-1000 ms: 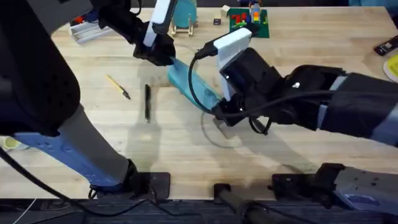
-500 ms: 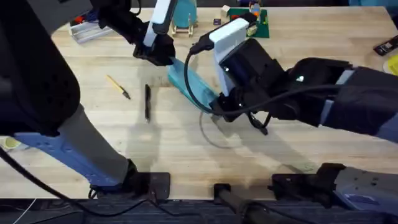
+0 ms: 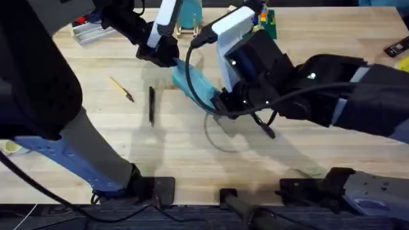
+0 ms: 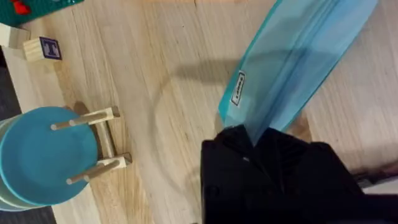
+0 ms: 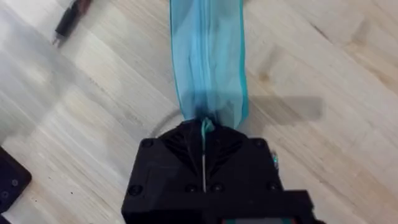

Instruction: Unzip the bag, pick up the pens from the table one at a time and place them inside, then zip the bag closed.

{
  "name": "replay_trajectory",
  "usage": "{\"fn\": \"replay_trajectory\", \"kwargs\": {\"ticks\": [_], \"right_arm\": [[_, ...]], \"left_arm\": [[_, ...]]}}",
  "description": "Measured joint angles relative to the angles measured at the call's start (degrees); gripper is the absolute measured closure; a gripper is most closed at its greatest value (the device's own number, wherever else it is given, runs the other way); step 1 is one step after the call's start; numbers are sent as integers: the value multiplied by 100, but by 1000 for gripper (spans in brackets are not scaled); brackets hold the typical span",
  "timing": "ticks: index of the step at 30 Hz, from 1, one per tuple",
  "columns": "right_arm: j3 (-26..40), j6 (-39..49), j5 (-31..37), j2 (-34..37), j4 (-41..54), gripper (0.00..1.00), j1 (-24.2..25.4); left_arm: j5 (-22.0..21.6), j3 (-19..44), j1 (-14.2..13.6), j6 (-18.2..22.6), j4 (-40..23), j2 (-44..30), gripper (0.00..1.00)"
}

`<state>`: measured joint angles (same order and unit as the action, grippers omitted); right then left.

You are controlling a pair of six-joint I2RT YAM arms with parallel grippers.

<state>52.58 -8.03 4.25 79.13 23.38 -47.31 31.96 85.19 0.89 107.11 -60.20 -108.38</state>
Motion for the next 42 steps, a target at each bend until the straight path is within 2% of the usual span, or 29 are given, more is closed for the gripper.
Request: {"fn": "replay_trajectory", "kwargs": {"ticks": [14, 32, 42], "right_arm": [[106, 104, 24, 0, -207, 972, 203], [428, 149, 24, 0, 483, 972, 339], [437, 253, 28, 0, -117, 972, 341]], "left_arm": [[-72, 0, 2, -1, 24, 0, 959], [-22, 2, -11, -2, -24, 0, 959], [-24, 2, -11, -2, -22, -1, 959]]}}
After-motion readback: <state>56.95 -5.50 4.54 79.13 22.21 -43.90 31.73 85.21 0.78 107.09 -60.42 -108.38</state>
